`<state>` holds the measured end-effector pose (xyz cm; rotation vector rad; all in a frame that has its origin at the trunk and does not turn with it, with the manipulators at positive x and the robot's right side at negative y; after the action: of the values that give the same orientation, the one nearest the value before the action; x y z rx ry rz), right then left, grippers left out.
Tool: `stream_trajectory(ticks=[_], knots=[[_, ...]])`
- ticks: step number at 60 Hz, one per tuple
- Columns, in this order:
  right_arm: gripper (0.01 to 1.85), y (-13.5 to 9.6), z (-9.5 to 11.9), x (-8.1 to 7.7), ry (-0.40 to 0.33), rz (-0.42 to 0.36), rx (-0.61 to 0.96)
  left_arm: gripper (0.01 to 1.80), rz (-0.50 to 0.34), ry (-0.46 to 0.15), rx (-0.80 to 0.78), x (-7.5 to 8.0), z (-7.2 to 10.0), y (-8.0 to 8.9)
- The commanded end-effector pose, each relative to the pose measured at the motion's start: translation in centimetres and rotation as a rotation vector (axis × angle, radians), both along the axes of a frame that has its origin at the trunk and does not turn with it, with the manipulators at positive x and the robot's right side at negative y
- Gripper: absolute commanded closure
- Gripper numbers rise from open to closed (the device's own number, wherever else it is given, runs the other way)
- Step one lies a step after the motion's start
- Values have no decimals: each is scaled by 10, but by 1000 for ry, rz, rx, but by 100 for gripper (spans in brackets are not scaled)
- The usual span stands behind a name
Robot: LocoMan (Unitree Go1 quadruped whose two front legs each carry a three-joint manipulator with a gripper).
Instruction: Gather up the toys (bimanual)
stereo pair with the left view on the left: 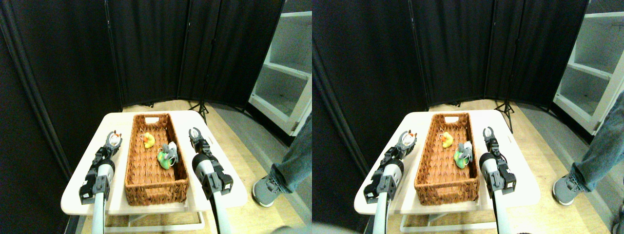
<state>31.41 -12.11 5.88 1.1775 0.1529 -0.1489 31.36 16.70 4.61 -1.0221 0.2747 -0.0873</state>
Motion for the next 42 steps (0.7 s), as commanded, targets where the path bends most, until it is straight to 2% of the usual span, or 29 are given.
stream_trajectory(ticks=[1, 8, 15, 18, 21, 24, 27, 29, 30, 32, 33, 42], knots=[[185, 2, 6, 0, -42, 6, 7, 180, -29, -62, 11, 5, 20, -8], [185, -1, 6, 0, -66, 39, -57, 180, -76, -68, -1, 14, 30, -15], [185, -3, 5, -1, -59, 22, -11, 180, -112, -70, -21, 23, 38, -22], [185, -4, 5, -3, -67, 24, -64, 180, -126, -70, -49, 28, 43, -32], [185, -4, 5, -4, -57, 8, -10, 180, -135, -73, -46, 29, 45, -38], [185, -5, 5, -5, -41, -12, 71, 180, -158, -76, -47, 31, 50, -53], [185, -6, 5, -5, -43, -12, 64, 180, -180, -80, -56, 32, 52, -63], [185, -6, 5, -5, -45, -9, 64, 180, -181, -80, -60, 32, 53, -65], [185, -7, 5, -6, -44, -9, 66, 180, -184, -76, -68, 31, 54, -75], [185, -7, 5, -7, -41, -12, 81, 180, -194, -80, -62, 30, 55, -80], [185, -8, 5, -6, -58, -2, 27, 180, -197, -79, -80, 29, 56, -87], [185, -10, 5, -8, -54, -13, 81, 180, -230, -77, -118, 24, 52, -111]])
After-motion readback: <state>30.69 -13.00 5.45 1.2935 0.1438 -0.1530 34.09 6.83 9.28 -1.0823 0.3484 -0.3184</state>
